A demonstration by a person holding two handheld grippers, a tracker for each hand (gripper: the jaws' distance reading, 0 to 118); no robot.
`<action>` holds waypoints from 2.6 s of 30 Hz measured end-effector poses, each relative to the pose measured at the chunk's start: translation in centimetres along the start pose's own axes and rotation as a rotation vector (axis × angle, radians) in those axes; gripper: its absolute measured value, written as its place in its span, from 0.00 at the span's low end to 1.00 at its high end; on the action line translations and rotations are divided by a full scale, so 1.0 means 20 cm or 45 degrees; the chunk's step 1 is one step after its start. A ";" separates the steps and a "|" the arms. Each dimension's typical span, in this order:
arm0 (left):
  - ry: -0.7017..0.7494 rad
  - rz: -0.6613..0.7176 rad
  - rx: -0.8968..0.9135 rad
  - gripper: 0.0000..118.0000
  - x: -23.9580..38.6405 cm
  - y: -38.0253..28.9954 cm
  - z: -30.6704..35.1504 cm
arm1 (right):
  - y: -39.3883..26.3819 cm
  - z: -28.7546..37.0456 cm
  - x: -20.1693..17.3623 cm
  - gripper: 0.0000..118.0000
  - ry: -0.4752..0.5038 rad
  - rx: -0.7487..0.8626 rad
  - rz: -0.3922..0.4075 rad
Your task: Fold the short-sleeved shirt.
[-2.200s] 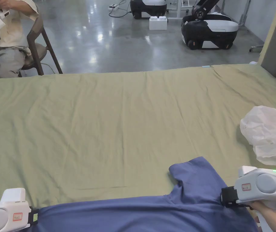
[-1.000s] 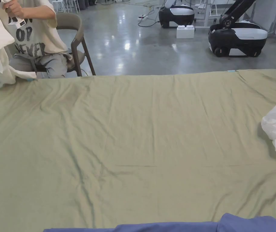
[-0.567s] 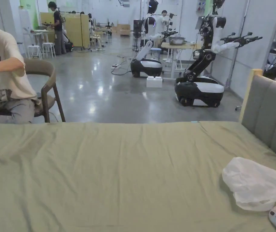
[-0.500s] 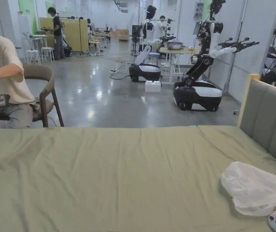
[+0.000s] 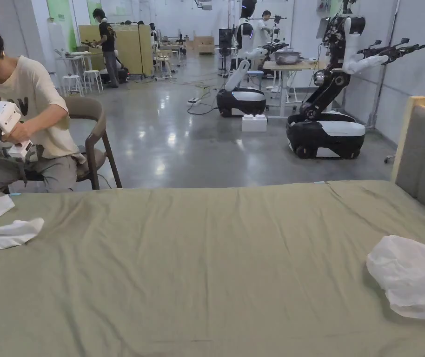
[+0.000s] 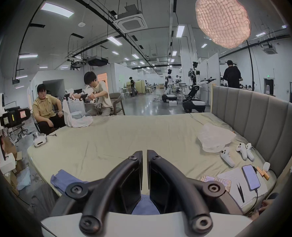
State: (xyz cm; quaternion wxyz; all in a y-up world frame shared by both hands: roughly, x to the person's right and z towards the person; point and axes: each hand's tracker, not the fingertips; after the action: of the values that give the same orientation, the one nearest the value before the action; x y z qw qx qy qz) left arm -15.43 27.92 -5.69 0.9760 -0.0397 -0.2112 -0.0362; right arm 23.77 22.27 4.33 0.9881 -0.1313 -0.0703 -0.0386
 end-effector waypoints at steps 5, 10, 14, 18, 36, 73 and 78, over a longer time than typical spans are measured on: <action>-0.003 0.033 0.018 0.00 -0.02 -0.03 0.07 | -0.01 0.01 0.00 0.00 -0.012 0.006 -0.040; -0.009 0.056 -0.019 0.00 -0.04 -0.05 0.04 | -0.01 0.02 0.00 0.00 -0.013 0.013 -0.039; 0.035 0.059 -0.126 0.00 -0.16 -0.15 -0.05 | -0.03 0.01 -0.01 0.00 -0.004 -0.005 -0.032; 0.089 0.258 -0.248 0.00 -0.38 -0.29 -0.15 | -0.08 0.01 0.01 0.00 0.013 -0.050 -0.059; -0.092 1.542 -0.650 0.74 -0.96 -1.43 -0.48 | -0.20 -0.02 0.03 0.00 0.062 -0.198 -0.198; -0.346 0.672 -0.961 0.07 0.36 -1.01 -0.86 | -0.26 0.15 0.13 0.00 -0.026 -0.172 -0.316; -0.334 0.658 -1.024 0.16 0.43 -1.08 -0.89 | -0.27 0.17 0.17 0.00 -0.071 -0.182 -0.348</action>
State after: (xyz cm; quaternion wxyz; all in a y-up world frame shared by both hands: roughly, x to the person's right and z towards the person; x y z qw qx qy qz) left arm -2.24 4.38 -17.04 0.8258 -0.4682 -0.2847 0.1336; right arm 26.17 17.76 9.41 0.9594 -0.1915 -0.1120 -0.1739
